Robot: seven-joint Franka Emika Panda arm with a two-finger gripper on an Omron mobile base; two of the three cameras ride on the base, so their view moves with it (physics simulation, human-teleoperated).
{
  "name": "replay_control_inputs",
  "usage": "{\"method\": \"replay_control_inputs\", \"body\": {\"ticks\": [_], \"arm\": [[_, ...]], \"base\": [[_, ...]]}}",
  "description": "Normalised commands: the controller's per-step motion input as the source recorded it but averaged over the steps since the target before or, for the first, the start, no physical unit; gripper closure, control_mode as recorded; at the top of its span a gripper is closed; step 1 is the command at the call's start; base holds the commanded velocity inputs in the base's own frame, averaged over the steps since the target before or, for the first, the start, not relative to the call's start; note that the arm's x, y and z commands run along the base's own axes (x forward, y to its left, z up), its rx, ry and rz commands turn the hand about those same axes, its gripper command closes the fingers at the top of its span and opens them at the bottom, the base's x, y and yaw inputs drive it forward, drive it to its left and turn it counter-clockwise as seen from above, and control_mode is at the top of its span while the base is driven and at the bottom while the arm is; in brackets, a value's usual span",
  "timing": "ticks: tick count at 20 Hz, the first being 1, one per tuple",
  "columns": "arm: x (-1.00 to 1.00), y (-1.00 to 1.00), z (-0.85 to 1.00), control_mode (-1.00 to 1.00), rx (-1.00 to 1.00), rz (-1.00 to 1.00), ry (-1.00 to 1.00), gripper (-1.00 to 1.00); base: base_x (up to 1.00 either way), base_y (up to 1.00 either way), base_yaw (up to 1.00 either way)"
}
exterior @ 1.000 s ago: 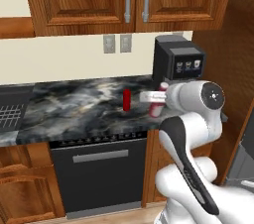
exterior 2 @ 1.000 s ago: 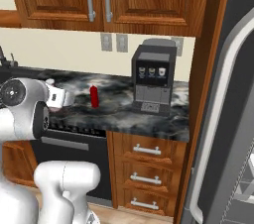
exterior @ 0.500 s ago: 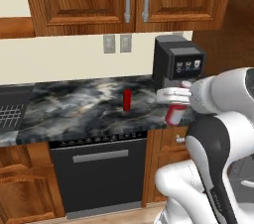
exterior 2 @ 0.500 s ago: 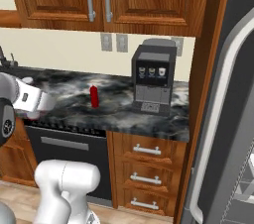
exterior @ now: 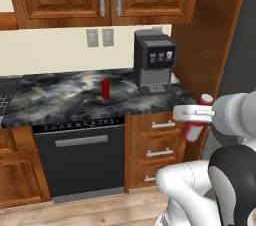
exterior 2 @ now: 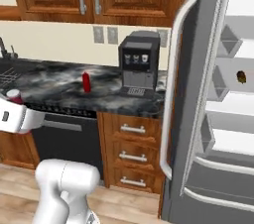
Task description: Place the ketchup and ketchup from the counter to the top shelf of the fridge. If the existing items in the fridge are on the top shelf, move them to other shelves.
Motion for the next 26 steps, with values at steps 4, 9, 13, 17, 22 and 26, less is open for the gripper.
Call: {"method": "replay_control_inputs", "body": {"ticks": [4, 9, 13, 17, 22, 26], "arm": [[0.0, 0.0, 0.0, 1.0, 0.0, 0.0, 0.0, 1.0], [0.0, 0.0, 0.0, 1.0, 0.0, 0.0, 0.0, 1.0], [0.0, 0.0, 0.0, 1.0, 0.0, 0.0, 0.0, 1.0], [0.0, 0.0, 0.0, 1.0, 0.0, 0.0, 0.0, 1.0], [0.0, 0.0, 0.0, 1.0, 0.0, 0.0, 0.0, 1.0], [0.0, 0.0, 0.0, 1.0, 0.0, 0.0, 0.0, 1.0]], "base": [[-1.0, -1.0, -0.09], [-0.84, -1.0, -0.13], [-0.07, -1.0, -0.08], [0.3, -1.0, -0.01], [0.64, -0.9, 0.0], [0.98, -0.24, 0.0]]}}
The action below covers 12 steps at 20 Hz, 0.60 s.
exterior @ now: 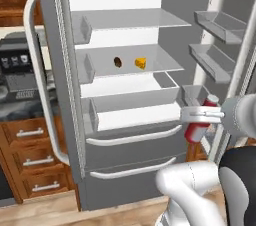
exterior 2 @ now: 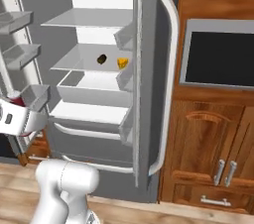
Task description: Place the ketchup and ketchup from the counter to the top shelf of the fridge. If the existing items in the fridge are on the top shelf, move them to other shelves.
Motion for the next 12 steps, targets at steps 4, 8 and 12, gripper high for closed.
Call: {"method": "replay_control_inputs", "body": {"ticks": [4, 8, 12], "arm": [[0.0, 0.0, 0.0, 1.0, 0.0, 0.0, 0.0, 1.0], [0.0, 0.0, 0.0, 1.0, 0.0, 0.0, 0.0, 1.0], [0.0, 0.0, 0.0, 1.0, 0.0, 0.0, 0.0, 1.0]], "base": [[0.85, 0.04, 0.01], [0.91, 0.0, 0.01], [0.86, 0.0, 0.0]]}}
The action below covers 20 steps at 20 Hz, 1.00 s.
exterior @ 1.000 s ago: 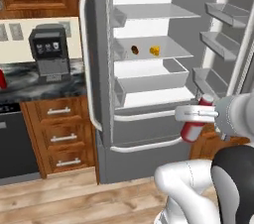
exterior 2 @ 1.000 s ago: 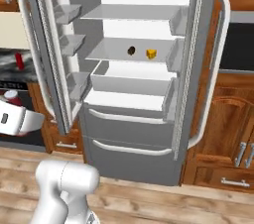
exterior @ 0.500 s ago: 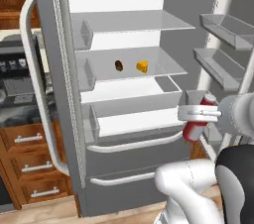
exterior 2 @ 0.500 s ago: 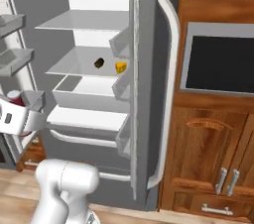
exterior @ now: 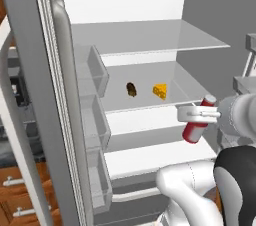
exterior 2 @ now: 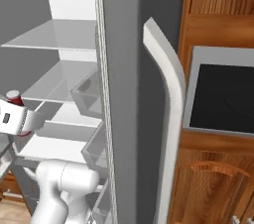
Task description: Place the ketchup and ketchup from the counter to the top shelf of the fridge. If the existing items in the fridge are on the top shelf, move them to other shelves.
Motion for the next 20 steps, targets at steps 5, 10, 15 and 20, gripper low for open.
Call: {"method": "replay_control_inputs", "body": {"ticks": [5, 10, 15, 20], "arm": [[0.09, 0.0, 0.36, -1.0, -0.02, 0.0, -0.18, 1.0], [0.38, -0.06, 1.0, -1.0, -0.08, 0.0, -0.49, 1.0], [0.87, -0.27, 0.92, -1.0, -0.02, 0.0, -0.3, 1.0], [1.0, -0.32, 0.33, -1.0, 0.0, 0.0, -0.01, 1.0]], "base": [[0.41, 0.0, 0.0], [0.0, 0.0, 0.0], [0.0, 0.0, 0.0], [0.0, 0.0, 0.0]]}}
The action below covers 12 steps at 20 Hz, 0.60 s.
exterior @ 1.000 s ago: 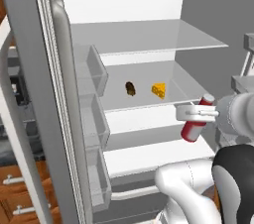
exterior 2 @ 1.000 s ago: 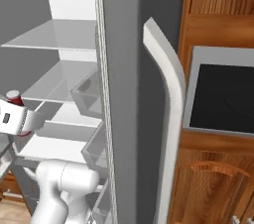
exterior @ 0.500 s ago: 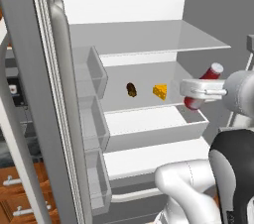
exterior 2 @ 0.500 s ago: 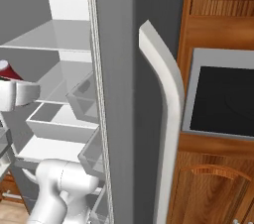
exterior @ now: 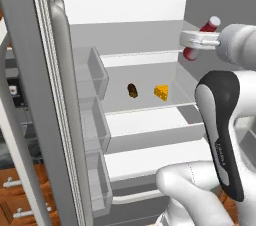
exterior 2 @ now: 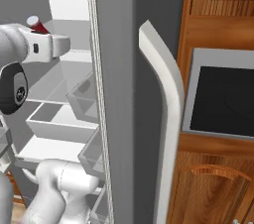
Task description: Place the ketchup and ketchup from the counter to the top shelf of the fridge. If the existing items in the fridge are on the top shelf, move them to other shelves.
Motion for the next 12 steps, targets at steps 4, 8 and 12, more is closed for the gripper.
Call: {"method": "replay_control_inputs", "body": {"ticks": [4, 8, 12], "arm": [[1.0, -0.15, -0.11, -1.0, -0.02, 0.0, 0.24, 1.0], [1.0, -0.03, -0.17, -1.0, -0.04, 0.0, 0.19, 1.0], [1.0, 0.0, -0.24, -1.0, -0.03, 0.0, 0.13, 1.0]], "base": [[0.0, 0.0, 0.0], [0.0, 0.0, 0.0], [0.0, 0.0, 0.0]]}}
